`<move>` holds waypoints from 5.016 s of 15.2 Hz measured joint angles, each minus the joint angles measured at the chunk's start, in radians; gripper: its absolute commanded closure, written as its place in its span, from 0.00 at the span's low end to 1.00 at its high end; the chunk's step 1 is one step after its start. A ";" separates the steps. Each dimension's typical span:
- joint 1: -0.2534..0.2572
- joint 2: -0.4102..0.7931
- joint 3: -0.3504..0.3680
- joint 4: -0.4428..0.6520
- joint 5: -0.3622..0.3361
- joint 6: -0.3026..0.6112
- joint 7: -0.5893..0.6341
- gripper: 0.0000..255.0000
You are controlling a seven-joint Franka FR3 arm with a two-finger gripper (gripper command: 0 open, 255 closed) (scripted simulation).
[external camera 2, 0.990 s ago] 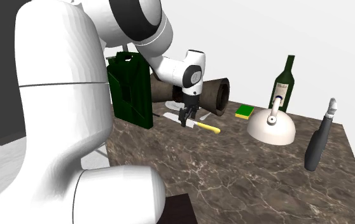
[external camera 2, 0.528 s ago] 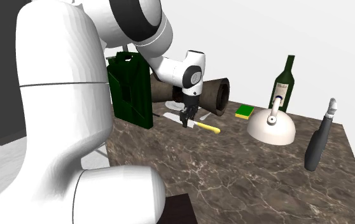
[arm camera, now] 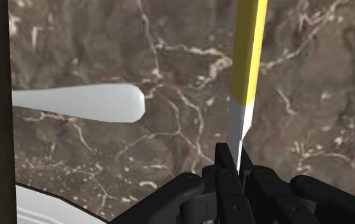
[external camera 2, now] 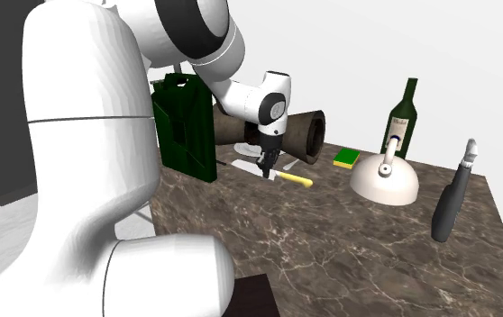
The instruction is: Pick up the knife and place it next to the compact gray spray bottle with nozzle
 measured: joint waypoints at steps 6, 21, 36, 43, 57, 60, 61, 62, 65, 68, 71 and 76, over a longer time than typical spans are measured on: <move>0.012 -0.036 -0.014 0.010 -0.033 -0.038 0.024 1.00; 0.035 -0.132 -0.043 0.111 -0.127 -0.209 0.100 1.00; 0.041 -0.187 -0.053 0.255 -0.178 -0.392 0.146 1.00; 0.038 -0.187 -0.055 0.349 -0.183 -0.487 0.157 1.00; 0.015 -0.155 -0.064 0.572 -0.165 -0.684 0.161 1.00; 0.005 -0.138 -0.067 0.633 -0.154 -0.732 0.159 1.00; 0.000 -0.129 -0.068 0.657 -0.148 -0.749 0.157 1.00; -0.003 -0.126 -0.068 0.669 -0.146 -0.759 0.157 1.00; 0.000 -0.192 -0.080 0.600 -0.185 -0.747 0.136 1.00; -0.011 -0.264 -0.099 0.529 -0.228 -0.735 0.101 1.00; -0.028 -0.319 -0.117 0.477 -0.262 -0.728 0.063 1.00; -0.066 -0.411 -0.154 0.406 -0.322 -0.732 -0.012 1.00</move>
